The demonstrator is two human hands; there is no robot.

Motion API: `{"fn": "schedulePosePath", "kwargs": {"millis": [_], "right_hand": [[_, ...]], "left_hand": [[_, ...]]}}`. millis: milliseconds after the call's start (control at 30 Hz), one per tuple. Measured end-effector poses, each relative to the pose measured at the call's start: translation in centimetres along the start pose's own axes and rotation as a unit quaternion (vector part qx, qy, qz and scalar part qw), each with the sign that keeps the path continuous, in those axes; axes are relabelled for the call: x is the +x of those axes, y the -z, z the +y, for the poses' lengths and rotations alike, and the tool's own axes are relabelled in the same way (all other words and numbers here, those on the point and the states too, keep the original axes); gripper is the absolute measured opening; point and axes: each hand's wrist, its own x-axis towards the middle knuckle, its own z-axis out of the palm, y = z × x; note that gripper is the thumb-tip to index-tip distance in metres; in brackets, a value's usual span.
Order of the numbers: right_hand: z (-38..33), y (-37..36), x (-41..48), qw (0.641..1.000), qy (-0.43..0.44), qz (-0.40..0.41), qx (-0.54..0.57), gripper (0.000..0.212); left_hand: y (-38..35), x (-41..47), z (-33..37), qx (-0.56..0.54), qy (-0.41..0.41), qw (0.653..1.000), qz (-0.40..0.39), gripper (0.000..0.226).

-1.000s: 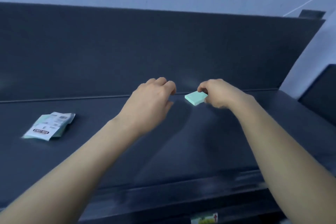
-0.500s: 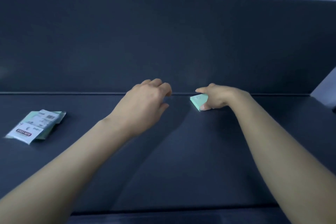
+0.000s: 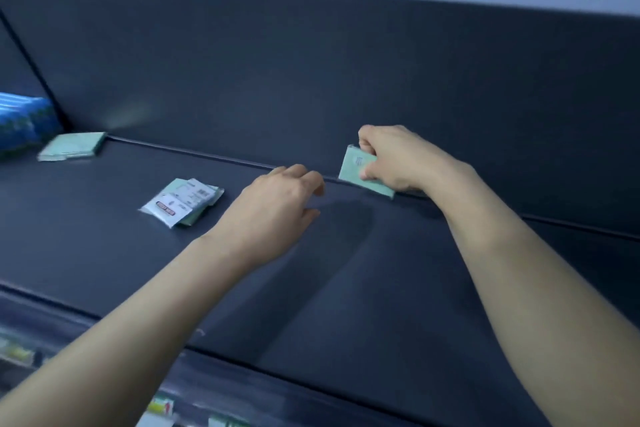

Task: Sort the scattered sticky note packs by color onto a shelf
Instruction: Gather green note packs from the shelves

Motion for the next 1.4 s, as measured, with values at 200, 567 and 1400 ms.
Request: {"fn": "schedulePosePath", "kwargs": {"millis": [200, 567, 1400], "right_hand": [[-11.8, -0.9, 3.6, 0.993, 0.108, 0.045, 0.026, 0.019], [-30.0, -4.4, 11.0, 0.991, 0.121, 0.044, 0.026, 0.023], [-33.9, -7.8, 14.3, 0.992, 0.005, 0.098, 0.073, 0.017]], "left_hand": [[2.9, -3.6, -9.6, 0.002, 0.094, 0.995, 0.032, 0.022], [7.7, -6.6, -34.2, 0.011, 0.224, 0.974, 0.032, 0.026], [7.1, -0.5, -44.5, -0.144, 0.24, 0.959, 0.04, 0.043]]}}
